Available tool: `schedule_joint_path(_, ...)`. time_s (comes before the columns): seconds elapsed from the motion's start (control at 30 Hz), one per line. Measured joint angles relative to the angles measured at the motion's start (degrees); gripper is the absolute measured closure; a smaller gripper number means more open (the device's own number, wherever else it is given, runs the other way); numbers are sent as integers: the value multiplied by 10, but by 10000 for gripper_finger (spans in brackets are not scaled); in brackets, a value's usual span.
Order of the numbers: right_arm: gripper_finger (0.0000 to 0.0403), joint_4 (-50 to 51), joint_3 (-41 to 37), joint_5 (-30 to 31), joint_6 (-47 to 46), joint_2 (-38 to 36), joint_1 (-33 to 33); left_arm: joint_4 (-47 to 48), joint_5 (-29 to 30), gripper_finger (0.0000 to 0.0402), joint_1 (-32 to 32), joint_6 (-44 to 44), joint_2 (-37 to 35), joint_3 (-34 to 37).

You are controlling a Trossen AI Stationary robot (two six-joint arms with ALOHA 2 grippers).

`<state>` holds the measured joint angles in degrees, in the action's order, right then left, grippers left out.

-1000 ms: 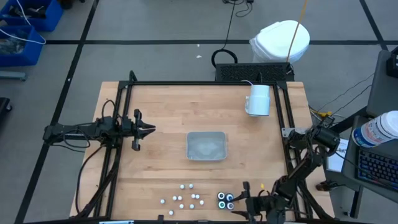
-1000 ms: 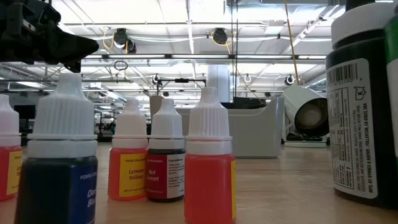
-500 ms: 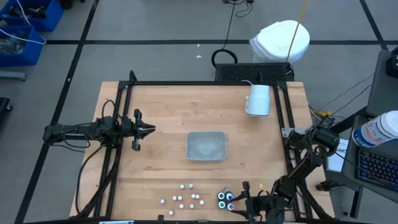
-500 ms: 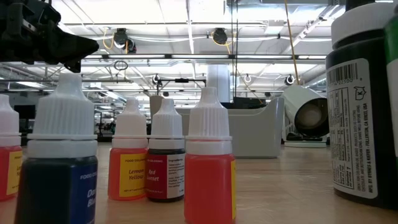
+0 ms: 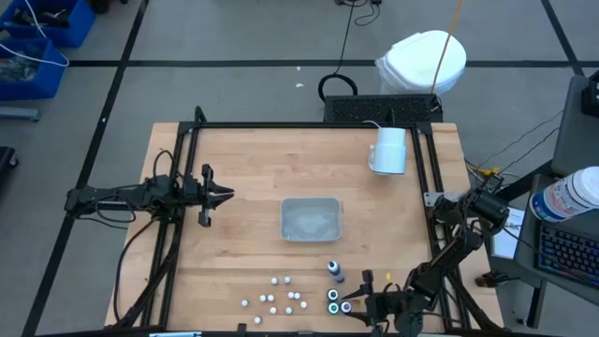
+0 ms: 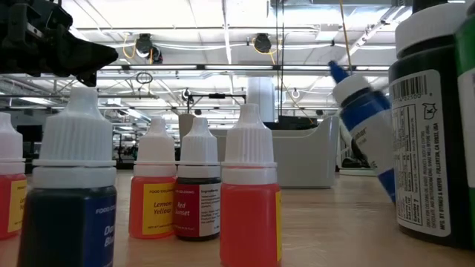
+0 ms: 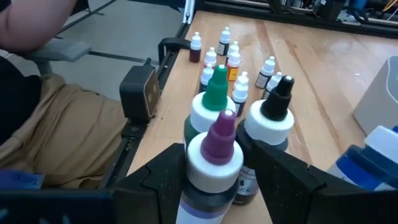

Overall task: Pick & Place food coloring
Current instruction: Put the big purple food coloring into the gray bin

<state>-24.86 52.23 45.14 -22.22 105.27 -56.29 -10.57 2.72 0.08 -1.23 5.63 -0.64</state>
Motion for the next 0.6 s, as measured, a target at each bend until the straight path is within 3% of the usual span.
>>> schedule_joint_path(0.33, 295, 4, 1, -20, -21, 0, 1, 0, 0, 344, 0, 0, 0, 0)
schedule_joint_path(0.6, 295, 4, 1, -17, -14, -1, 1, 0, 0, 344, 0, 0, 0, 0)
